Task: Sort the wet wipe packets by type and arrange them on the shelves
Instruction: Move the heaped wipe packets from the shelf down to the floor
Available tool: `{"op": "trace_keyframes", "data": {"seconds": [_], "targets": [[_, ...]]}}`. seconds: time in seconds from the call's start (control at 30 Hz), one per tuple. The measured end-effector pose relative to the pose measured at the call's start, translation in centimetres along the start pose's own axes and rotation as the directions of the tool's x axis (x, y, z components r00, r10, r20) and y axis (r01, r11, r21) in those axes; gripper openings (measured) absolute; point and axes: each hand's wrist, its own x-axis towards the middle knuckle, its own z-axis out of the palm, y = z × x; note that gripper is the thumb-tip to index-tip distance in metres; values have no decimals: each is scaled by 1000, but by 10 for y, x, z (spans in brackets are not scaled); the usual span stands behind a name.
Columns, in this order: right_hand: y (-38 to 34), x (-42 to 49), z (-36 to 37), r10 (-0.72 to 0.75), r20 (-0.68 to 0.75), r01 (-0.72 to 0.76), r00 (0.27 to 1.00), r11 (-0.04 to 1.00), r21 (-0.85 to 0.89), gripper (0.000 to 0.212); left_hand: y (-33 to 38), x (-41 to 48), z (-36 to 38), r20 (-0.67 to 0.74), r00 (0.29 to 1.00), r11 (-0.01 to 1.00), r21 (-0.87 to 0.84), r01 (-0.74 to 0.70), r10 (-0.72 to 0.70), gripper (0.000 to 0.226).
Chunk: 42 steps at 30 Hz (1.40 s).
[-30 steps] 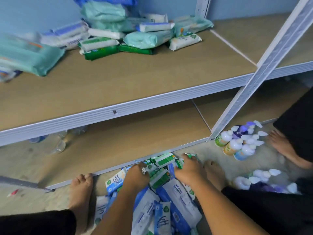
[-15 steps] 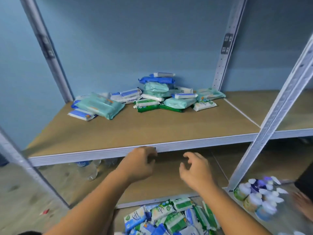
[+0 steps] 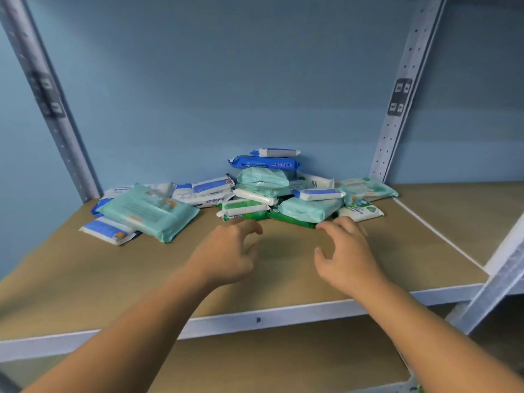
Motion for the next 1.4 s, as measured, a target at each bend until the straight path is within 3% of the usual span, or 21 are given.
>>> {"op": "trace_keyframes", "data": {"seconds": [0.13,0.2,0.37,0.5,0.67,0.87,1.0,1.1,1.3,1.4], "targets": [[8,49,18,42,-21,-43,999,999,-27,72,-18,52,8,-187,982,999,-43,-1,-7,65],[9,67,26,61,12,-61,998,998,8,74,-18,75,9,-273,962,998,-66,-23,4,69],[9,88,49,120,88,-114,989,991,-73,68,-23,115,23,-279,960,998,57,-5,21,73],[13,98,59,146,-12,-147,989,989,-2,50,-35,130,33,-409,912,995,97,9,32,62],[25,100,52,128,-86,-115,988,983,145,37,-36,139,27,-540,841,998,-30,-51,27,36],[29,88,22,130,-153,-69,980,932,355,26,-23,122,-10,-605,794,978,-199,-70,-66,27],[23,72,1,114,-172,-16,978,874,486,23,-11,102,-44,-578,778,907,-420,-25,-246,17],[24,53,-8,74,-137,9,988,852,524,25,-4,75,-56,-486,839,889,-457,-4,-246,14],[33,13,-30,-50,30,33,998,910,414,30,-11,8,-52,-245,964,952,-304,22,-101,25],[35,2,-36,-47,159,-7,986,947,320,31,-20,-9,-56,-124,989,981,-189,51,-75,46]]}}
